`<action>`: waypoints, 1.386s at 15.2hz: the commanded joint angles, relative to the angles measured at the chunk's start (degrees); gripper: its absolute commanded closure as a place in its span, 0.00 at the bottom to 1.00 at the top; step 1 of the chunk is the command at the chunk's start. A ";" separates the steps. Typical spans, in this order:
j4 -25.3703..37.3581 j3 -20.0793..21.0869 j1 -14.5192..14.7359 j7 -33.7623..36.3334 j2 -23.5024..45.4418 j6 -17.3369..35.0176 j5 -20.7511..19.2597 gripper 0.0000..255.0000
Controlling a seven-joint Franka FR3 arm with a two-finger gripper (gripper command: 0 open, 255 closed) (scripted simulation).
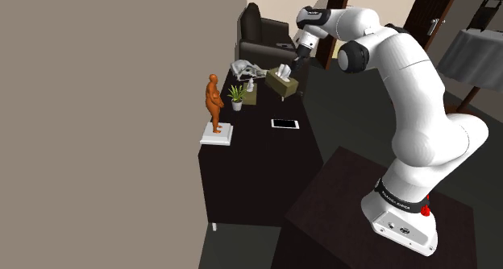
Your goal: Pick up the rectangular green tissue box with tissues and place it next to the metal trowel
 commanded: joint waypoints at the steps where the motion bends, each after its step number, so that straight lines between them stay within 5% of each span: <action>1: -2.11 -0.07 0.52 -0.78 -0.27 1.60 0.06 1.00; 21: -8.79 0.91 1.60 -5.51 4.62 11.84 1.82 1.00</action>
